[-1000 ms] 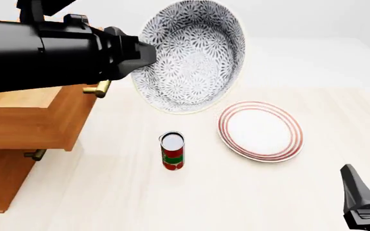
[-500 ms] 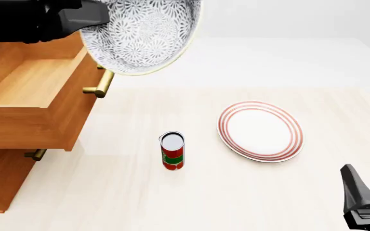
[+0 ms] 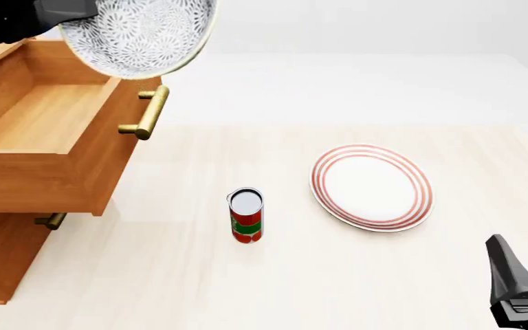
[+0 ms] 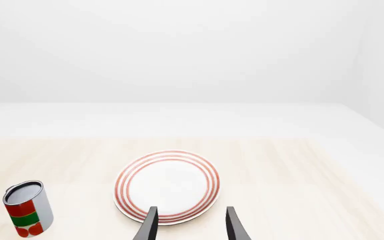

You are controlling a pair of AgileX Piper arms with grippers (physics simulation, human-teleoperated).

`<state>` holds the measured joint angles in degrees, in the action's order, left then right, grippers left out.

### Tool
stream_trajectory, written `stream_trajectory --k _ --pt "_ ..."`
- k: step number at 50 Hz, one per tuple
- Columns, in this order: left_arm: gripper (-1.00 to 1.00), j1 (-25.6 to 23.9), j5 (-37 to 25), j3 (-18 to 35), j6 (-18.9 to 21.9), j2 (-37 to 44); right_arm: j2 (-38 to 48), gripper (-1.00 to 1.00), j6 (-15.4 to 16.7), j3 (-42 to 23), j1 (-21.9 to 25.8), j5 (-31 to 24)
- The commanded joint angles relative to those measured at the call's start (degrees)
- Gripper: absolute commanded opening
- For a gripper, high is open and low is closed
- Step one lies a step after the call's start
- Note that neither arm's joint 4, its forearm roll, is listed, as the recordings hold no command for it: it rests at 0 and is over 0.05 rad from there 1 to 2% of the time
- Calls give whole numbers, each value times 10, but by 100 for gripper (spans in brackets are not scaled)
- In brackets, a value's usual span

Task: Put the bowl in the top drawer of the cabinet.

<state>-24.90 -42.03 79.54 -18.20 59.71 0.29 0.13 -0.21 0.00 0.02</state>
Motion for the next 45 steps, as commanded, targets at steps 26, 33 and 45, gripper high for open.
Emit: stream_trajectory --k 26,33,45 --pt "-100 185 18 -3 3 9 0 100 0 0 0 0" --pt "-100 212 26 -11 0 13 0 100 0 0 0 0" --pt "-100 255 36 -22 -4 23 0 100 0 0 0 0"
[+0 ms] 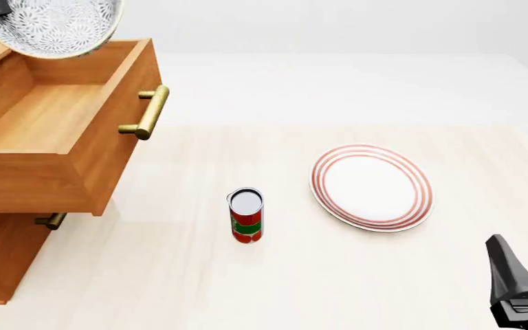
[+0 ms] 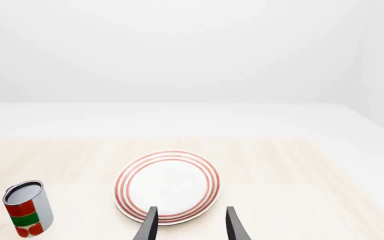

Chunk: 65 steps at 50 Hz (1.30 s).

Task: Put the bowl in the top drawer of the cabinet.

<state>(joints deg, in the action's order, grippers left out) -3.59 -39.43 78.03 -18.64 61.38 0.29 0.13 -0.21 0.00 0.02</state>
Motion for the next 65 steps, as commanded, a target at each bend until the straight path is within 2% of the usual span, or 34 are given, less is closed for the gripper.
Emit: stream_trajectory --k 1,35,65 --pt "-100 47 13 -10 0 7 0 100 0 0 0 0" --pt "-100 106 36 -36 37 44 0 100 0 0 0 0" --pt "-100 107 55 -65 48 58 0 100 0 0 0 0"
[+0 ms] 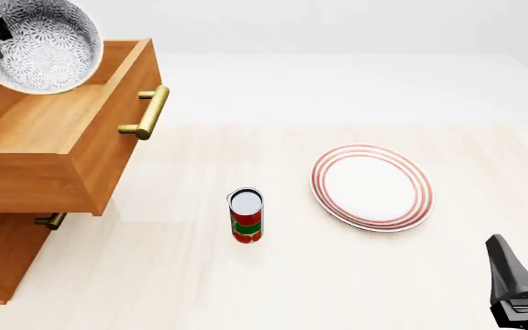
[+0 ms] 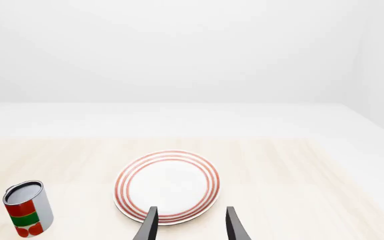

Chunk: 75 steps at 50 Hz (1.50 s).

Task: Put the bowl in the top drawer of the cabinet.

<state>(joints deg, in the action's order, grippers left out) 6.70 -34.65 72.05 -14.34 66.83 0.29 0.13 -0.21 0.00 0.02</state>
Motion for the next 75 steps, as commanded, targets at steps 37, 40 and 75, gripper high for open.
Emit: stream_trajectory --k 37,40,75 --pt "-100 19 30 -34 22 18 0 100 0 0 0 0" --pt "-100 18 31 -32 22 21 0 100 0 0 0 0" --pt "-100 33 49 -36 40 51 0 100 0 0 0 0"
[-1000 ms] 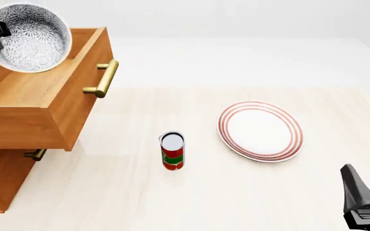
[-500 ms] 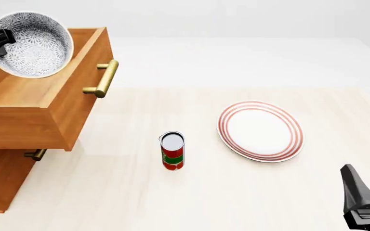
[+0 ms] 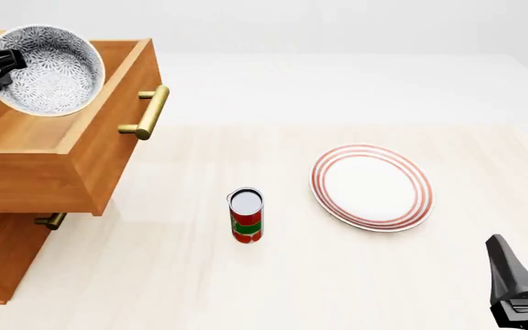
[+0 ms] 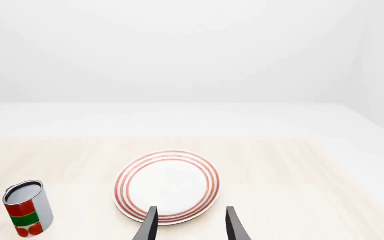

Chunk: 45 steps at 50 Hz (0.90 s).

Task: Put the bowl in the top drawer of the cabinet.

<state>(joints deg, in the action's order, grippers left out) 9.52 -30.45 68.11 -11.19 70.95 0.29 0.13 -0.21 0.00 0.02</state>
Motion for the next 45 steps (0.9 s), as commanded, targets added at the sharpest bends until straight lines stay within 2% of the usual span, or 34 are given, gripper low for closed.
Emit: stream_trajectory --k 1,45 --pt "-100 4 7 4 9 11 0 100 0 0 0 0" --pt "-100 3 33 -9 12 42 0 100 0 0 0 0"
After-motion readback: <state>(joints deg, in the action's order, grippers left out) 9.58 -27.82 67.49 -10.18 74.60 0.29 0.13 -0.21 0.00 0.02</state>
